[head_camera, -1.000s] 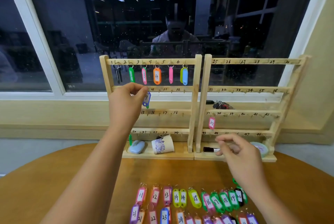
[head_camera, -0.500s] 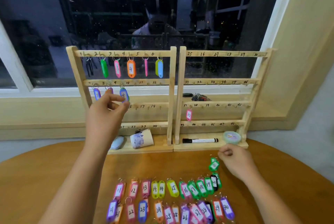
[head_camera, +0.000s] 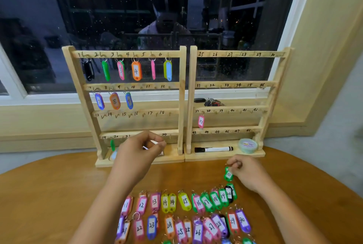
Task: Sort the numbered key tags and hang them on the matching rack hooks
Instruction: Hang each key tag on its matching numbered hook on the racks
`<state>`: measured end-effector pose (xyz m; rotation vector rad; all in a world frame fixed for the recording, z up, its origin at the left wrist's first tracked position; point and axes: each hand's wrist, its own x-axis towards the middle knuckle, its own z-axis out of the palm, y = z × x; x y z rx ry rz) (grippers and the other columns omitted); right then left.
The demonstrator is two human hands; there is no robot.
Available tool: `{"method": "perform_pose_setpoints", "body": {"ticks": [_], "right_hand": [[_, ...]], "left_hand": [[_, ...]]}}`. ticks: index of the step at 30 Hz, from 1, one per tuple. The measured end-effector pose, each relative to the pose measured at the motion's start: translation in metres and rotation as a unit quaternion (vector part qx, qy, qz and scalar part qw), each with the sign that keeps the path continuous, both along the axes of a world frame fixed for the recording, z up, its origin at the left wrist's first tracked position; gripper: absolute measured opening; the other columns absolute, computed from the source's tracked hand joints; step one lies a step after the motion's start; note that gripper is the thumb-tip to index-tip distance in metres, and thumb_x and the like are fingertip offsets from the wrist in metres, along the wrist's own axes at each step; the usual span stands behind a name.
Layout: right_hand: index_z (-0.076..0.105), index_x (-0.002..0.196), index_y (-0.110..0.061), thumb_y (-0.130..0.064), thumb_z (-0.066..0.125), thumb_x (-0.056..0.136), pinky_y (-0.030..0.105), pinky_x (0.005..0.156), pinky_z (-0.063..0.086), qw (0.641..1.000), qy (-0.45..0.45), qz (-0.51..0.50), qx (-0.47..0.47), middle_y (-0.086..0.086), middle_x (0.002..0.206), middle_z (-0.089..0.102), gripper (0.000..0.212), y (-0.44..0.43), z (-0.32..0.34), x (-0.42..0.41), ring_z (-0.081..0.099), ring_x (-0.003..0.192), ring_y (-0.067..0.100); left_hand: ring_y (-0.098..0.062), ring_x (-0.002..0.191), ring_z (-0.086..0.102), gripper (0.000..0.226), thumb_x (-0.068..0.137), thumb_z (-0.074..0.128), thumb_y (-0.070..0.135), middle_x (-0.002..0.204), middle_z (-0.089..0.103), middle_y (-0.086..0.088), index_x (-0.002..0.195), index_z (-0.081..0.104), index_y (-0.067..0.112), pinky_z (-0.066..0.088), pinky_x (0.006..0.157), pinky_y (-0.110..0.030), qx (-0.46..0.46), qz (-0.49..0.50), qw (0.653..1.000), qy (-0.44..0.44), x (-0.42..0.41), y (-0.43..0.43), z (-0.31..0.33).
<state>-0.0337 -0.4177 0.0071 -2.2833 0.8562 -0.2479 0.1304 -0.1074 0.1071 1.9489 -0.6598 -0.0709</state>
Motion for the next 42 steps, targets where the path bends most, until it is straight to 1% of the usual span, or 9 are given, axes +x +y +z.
{"method": "perform_pose_setpoints", "body": {"ticks": [4,8,15,19,27,31,34,37,42], "right_hand": [[0.076,0.104,-0.034,-0.017,0.077,0.096,0.030,0.087,0.055,0.999,-0.033,-0.010,0.010,-0.007,0.095,0.078,0.019,0.002,0.001,0.001,0.069,0.093,0.005],[0.076,0.111,-0.035,-0.018,0.079,0.096,0.030,0.087,0.055,0.999,-0.032,0.014,0.019,-0.013,0.065,0.064,0.023,0.006,0.002,0.001,0.069,0.080,0.005],[0.078,0.091,-0.029,-0.019,0.075,0.098,0.021,0.068,0.043,0.999,-0.034,0.008,-0.012,-0.009,0.082,0.071,0.013,0.017,0.006,0.004,0.064,0.083,0.005],[0.075,0.089,-0.029,-0.019,0.071,0.101,0.023,0.071,0.045,0.999,-0.052,0.007,-0.015,-0.007,0.085,0.071,0.017,0.023,0.011,0.004,0.065,0.086,0.008],[0.079,0.094,-0.034,-0.026,0.078,0.096,0.026,0.082,0.054,0.974,-0.211,0.051,0.063,-0.017,0.092,0.076,0.008,0.058,0.058,0.005,0.066,0.089,0.002],[0.080,0.097,-0.030,-0.024,0.077,0.096,0.020,0.081,0.056,0.959,-0.246,0.101,0.101,-0.010,0.093,0.077,0.007,0.091,0.083,0.003,0.069,0.089,0.007],[0.081,0.096,-0.027,-0.019,0.077,0.096,0.021,0.073,0.054,0.945,-0.268,0.134,0.132,-0.003,0.089,0.077,0.009,0.108,0.089,0.004,0.069,0.083,0.014],[0.081,0.096,-0.022,-0.015,0.077,0.097,0.015,0.068,0.048,0.931,-0.288,0.153,0.162,-0.001,0.084,0.076,0.008,0.119,0.090,0.005,0.065,0.076,0.007],[0.080,0.099,-0.018,-0.013,0.076,0.096,0.016,0.067,0.048,0.921,-0.315,0.148,0.176,0.006,0.084,0.076,0.007,0.123,0.092,0.006,0.066,0.074,0.013]], "left_hand": [[-0.022,0.069,0.065,0.006,0.096,0.076,0.039,0.074,0.073,0.006,0.092,0.078,0.033,0.054,0.072,-0.042,-0.009,-0.003,1.000,0.008,0.000,0.001,0.003],[-0.011,0.063,0.059,0.006,0.097,0.075,0.041,0.078,0.074,0.003,0.095,0.078,0.037,0.058,0.075,-0.048,-0.015,-0.007,1.000,0.015,0.000,0.002,0.003],[-0.010,0.062,0.058,0.009,0.098,0.075,0.039,0.076,0.075,0.005,0.092,0.078,0.032,0.057,0.073,-0.045,-0.013,-0.015,1.000,0.010,-0.005,-0.001,0.004],[-0.011,0.063,0.061,0.009,0.097,0.075,0.039,0.077,0.073,0.005,0.091,0.077,0.034,0.052,0.067,-0.037,-0.008,-0.016,1.000,0.006,-0.008,-0.004,0.002],[-0.009,0.076,0.066,0.004,0.096,0.077,0.038,0.082,0.074,0.012,0.093,0.076,0.035,0.054,0.072,-0.031,-0.005,-0.045,0.999,0.002,-0.019,-0.010,0.003],[0.000,0.082,0.067,0.006,0.095,0.079,0.032,0.090,0.076,0.020,0.099,0.076,0.036,0.049,0.071,-0.013,0.002,-0.082,0.997,-0.005,-0.030,-0.018,0.004],[0.004,0.094,0.070,0.015,0.093,0.082,0.034,0.100,0.077,0.023,0.107,0.077,0.037,0.054,0.083,-0.019,0.019,-0.120,0.993,-0.012,-0.035,-0.025,0.001],[0.002,0.099,0.071,0.017,0.093,0.082,0.028,0.101,0.078,0.020,0.108,0.078,0.035,0.054,0.083,-0.019,0.021,-0.152,0.988,-0.005,-0.038,-0.027,0.000],[-0.005,0.086,0.072,0.008,0.094,0.081,0.019,0.092,0.080,0.006,0.099,0.080,0.025,0.052,0.078,-0.017,-0.029,-0.147,0.988,0.043,-0.039,-0.026,0.000]]}}
